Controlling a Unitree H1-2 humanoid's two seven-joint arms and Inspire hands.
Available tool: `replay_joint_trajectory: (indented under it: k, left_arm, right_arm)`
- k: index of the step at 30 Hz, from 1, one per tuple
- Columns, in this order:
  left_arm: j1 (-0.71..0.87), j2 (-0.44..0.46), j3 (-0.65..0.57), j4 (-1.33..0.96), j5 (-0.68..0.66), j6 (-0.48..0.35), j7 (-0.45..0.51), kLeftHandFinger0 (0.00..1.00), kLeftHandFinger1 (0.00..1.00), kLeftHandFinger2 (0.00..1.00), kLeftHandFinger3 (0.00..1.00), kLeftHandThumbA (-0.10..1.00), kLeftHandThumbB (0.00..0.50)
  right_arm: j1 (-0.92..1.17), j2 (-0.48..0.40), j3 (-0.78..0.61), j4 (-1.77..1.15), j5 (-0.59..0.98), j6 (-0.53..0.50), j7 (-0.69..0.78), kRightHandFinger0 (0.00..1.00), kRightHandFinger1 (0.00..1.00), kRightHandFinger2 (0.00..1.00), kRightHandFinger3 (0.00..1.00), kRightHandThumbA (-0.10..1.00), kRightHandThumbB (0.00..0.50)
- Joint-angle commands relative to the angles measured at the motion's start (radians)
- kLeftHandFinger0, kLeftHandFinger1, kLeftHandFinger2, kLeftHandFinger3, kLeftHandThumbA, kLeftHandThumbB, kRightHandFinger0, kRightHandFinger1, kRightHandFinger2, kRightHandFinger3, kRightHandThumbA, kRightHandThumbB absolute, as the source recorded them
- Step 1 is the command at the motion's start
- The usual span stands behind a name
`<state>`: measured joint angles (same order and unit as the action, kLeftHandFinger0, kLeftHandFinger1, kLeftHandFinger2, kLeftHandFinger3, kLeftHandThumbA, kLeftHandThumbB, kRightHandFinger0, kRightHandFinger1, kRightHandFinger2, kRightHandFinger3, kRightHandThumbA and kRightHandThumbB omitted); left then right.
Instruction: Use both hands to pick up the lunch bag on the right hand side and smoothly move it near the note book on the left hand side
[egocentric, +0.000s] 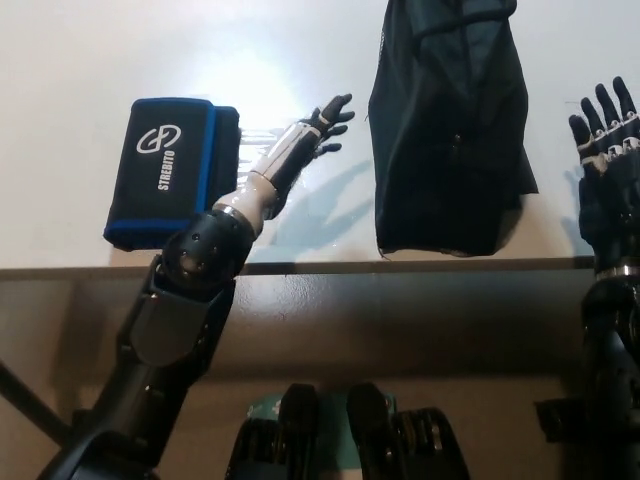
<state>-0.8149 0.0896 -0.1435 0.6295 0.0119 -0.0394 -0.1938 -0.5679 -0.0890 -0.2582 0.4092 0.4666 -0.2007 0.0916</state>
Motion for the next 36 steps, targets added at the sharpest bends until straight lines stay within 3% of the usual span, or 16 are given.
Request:
replay_joint_trajectory:
  k: [1,8,11,12,14,21,28,31,36]
  left_arm:
    - [-0.133,-0.031,0.018,0.076,-0.022,-0.046,-0.025,1.00,1.00,1.00,1.00,1.00,0.455]
    - [-0.136,-0.060,0.025,0.092,-0.034,-0.051,-0.030,1.00,1.00,1.00,1.00,1.00,0.500]
    - [-0.137,-0.069,0.022,0.102,-0.022,-0.057,-0.031,1.00,1.00,1.00,1.00,1.00,0.497]
    - [-0.138,-0.070,0.019,0.106,-0.014,-0.067,-0.026,1.00,1.00,1.00,1.00,1.00,0.467]
    - [-0.138,-0.075,0.012,0.111,0.003,-0.074,-0.012,1.00,1.00,1.00,1.00,1.00,0.453]
    - [-0.133,-0.084,0.013,0.106,0.009,-0.072,-0.010,1.00,1.00,1.00,1.00,1.00,0.462]
    - [-0.125,-0.073,0.023,0.100,-0.002,-0.075,-0.018,1.00,1.00,1.00,1.00,1.00,0.465]
    - [-0.120,-0.066,0.028,0.096,-0.006,-0.073,-0.022,1.00,1.00,1.00,1.00,1.00,0.489]
    - [-0.112,-0.052,0.061,0.093,-0.043,-0.082,-0.052,1.00,1.00,1.00,1.00,1.00,0.434]
  right_arm:
    - [-0.134,0.020,-0.061,0.069,0.196,0.084,0.098,1.00,1.00,1.00,1.00,1.00,0.335]
    - [-0.170,0.038,-0.076,0.137,0.201,0.078,0.130,1.00,1.00,1.00,1.00,1.00,0.348]
    - [-0.184,0.047,-0.070,0.167,0.191,0.070,0.143,1.00,1.00,1.00,1.00,1.00,0.352]
    - [-0.190,0.050,-0.069,0.174,0.189,0.068,0.144,1.00,1.00,1.00,1.00,1.00,0.354]
    - [-0.200,0.062,-0.060,0.189,0.182,0.067,0.146,1.00,1.00,1.00,1.00,1.00,0.369]
    - [-0.227,0.095,-0.051,0.236,0.168,0.053,0.160,1.00,1.00,1.00,1.00,1.00,0.350]
    - [-0.248,0.128,-0.037,0.276,0.148,0.039,0.178,1.00,1.00,1.00,1.00,1.00,0.367]
    - [-0.252,0.139,-0.029,0.284,0.136,0.032,0.172,1.00,1.00,1.00,1.00,1.00,0.354]
    - [-0.266,0.153,-0.003,0.310,0.102,0.014,0.157,1.00,1.00,1.00,1.00,1.00,0.372]
